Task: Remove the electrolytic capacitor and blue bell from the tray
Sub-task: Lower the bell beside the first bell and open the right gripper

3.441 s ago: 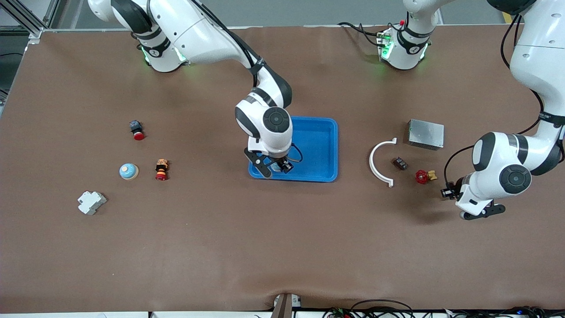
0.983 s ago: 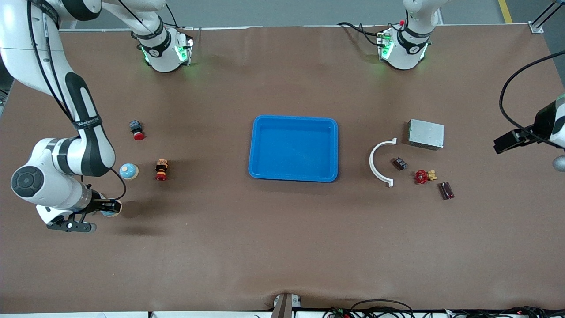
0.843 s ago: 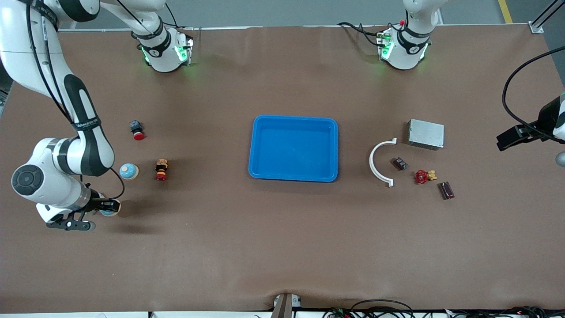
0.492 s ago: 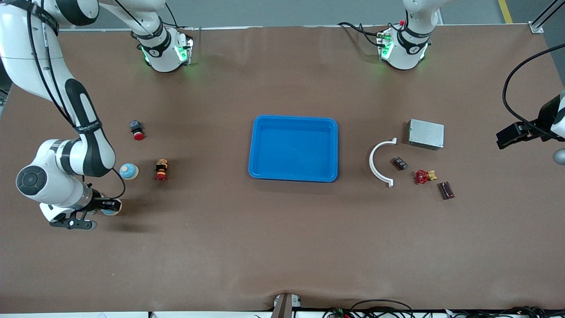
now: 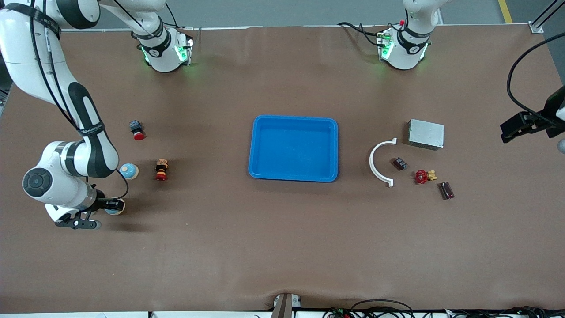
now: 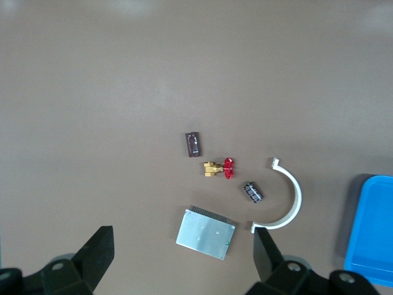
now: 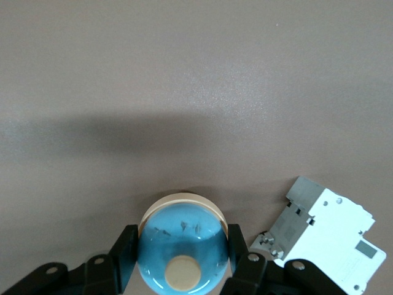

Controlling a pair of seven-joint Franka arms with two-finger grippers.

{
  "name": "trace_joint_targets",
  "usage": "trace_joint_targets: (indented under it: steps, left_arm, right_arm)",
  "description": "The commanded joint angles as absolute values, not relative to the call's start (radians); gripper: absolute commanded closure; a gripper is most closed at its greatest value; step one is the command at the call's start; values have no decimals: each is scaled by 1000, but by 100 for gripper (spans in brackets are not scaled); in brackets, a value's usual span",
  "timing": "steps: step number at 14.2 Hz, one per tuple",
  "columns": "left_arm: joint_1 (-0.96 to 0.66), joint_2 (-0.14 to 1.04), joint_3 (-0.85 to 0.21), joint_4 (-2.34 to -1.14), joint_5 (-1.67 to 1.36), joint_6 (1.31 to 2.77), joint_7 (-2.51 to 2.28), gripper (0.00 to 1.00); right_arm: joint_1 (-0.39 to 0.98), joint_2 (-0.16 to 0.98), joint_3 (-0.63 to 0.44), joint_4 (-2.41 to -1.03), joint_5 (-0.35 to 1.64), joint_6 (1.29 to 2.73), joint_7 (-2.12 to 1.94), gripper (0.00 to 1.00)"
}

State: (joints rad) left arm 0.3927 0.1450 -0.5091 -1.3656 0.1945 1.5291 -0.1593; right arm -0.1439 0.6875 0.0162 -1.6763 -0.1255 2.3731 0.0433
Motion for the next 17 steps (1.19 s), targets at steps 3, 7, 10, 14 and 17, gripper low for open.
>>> trace_joint_targets:
  steps: [3,7,10,14,17]
  left_arm:
    - [60,9,-135,-1494,73,1557,-133,0]
    - [-2,-58,-80,-1555,57,1555,-133,0]
    - [-6,-71,-81,-1557,69,1577,-136,0]
    - [0,-51,-89,-1560,48,1594,-135,0]
    - [2,-49,-90,-1562,48,1591,-133,0]
  right_arm:
    - [-163,687,34,-1687,-137,2385,46,100]
    - [-156,698,34,-1689,-135,2399,54,100]
    - [-156,701,34,-1689,-135,2399,54,100]
    - [-155,703,34,-1689,-135,2399,58,100]
    - [-155,706,34,-1689,-135,2399,58,100]
